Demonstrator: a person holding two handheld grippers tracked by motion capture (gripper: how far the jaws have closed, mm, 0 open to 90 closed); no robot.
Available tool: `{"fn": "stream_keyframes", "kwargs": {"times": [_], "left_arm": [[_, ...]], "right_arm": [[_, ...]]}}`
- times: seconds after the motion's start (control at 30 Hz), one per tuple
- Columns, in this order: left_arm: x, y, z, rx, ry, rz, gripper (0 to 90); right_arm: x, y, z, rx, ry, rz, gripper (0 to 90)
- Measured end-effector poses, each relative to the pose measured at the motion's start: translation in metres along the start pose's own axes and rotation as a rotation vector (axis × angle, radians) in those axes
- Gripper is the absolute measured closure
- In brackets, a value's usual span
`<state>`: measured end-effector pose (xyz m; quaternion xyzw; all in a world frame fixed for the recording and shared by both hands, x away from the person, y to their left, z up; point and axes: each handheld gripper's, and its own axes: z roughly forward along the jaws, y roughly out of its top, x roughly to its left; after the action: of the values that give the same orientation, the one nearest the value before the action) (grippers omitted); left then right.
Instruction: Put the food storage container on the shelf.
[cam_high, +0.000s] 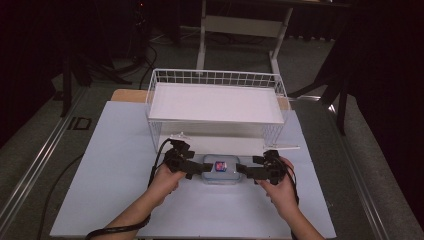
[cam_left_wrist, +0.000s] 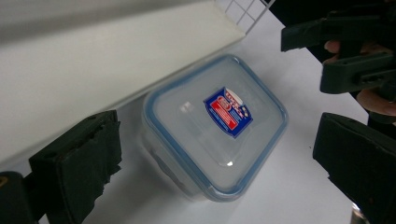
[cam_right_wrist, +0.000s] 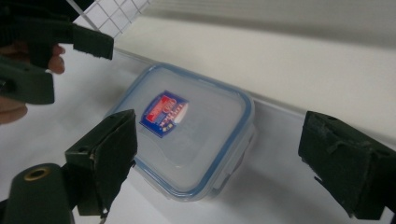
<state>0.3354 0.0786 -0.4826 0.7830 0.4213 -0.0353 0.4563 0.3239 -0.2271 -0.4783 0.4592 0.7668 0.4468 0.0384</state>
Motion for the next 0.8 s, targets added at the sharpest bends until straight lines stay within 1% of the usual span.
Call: {"fn": "stream_keyframes", "kwargs": {"times": [0.03, 0.13, 0.17, 0.2, 0.23, 0.27, 0.3, 0.33, 0.37, 0.43, 0.5, 0.53, 0.57, 0.63, 0.73, 0.77, 0.8], "left_arm": [[0.001, -0.001, 0.002, 0.007, -0.007, -0.011, 2.2], [0.003, -0.002, 0.006, 0.032, -0.022, -0.042, 2.2], [0.003, -0.003, 0.008, 0.039, -0.021, -0.047, 2.2], [0.004, -0.004, 0.01, 0.045, -0.031, -0.056, 2.2], [0.005, -0.004, 0.011, 0.049, -0.031, -0.064, 2.2], [0.005, -0.004, 0.011, 0.049, -0.031, -0.064, 2.2], [0.007, -0.005, 0.015, 0.059, -0.028, -0.091, 2.2], [0.009, -0.005, 0.016, 0.062, -0.017, -0.097, 2.2], [0.009, -0.006, 0.017, 0.059, -0.021, -0.109, 2.3], [0.012, -0.007, 0.02, 0.062, -0.026, -0.12, 2.5], [0.014, -0.009, 0.022, 0.069, -0.034, -0.134, 2.5], [0.014, -0.01, 0.023, 0.075, -0.034, -0.145, 2.6], [0.015, -0.011, 0.024, 0.081, -0.031, -0.149, 2.7], [0.016, -0.013, 0.027, 0.091, -0.031, -0.158, 7.9], [0.017, -0.013, 0.028, 0.098, -0.031, -0.16, 9.0], [0.018, -0.015, 0.03, 0.101, -0.033, -0.175, 14.9], [0.02, -0.016, 0.03, 0.105, -0.039, -0.192, 15.4]], "right_arm": [[-0.002, -0.001, 0.002, 0.006, 0.013, 0.025, 11.9], [-0.006, -0.003, 0.005, 0.013, 0.03, 0.082, 11.9], [-0.007, -0.004, 0.007, 0.015, 0.04, 0.101, 11.9], [-0.008, -0.004, 0.009, 0.021, 0.048, 0.118, 11.9], [-0.01, -0.005, 0.011, 0.032, 0.058, 0.144, 12.0], [-0.01, -0.005, 0.011, 0.032, 0.058, 0.144, 12.0], [-0.013, -0.006, 0.014, 0.044, 0.064, 0.177, 14.2], [-0.014, -0.007, 0.016, 0.053, 0.065, 0.186, 14.1], [-0.015, -0.008, 0.018, 0.06, 0.067, 0.2, 14.1], [-0.017, -0.009, 0.022, 0.074, 0.068, 0.215, 14.2], [-0.018, -0.011, 0.025, 0.086, 0.081, 0.234, 16.9], [-0.019, -0.012, 0.027, 0.096, 0.096, 0.245, 17.8], [-0.019, -0.013, 0.028, 0.097, 0.096, 0.255, 17.9], [-0.019, -0.015, 0.031, 0.105, 0.097, 0.263, 17.9], [-0.019, -0.016, 0.032, 0.109, 0.09, 0.27, 17.9], [-0.019, -0.017, 0.033, 0.11, 0.098, 0.281, 17.9], [-0.02, -0.017, 0.034, 0.114, 0.107, 0.288, 17.9]]}}
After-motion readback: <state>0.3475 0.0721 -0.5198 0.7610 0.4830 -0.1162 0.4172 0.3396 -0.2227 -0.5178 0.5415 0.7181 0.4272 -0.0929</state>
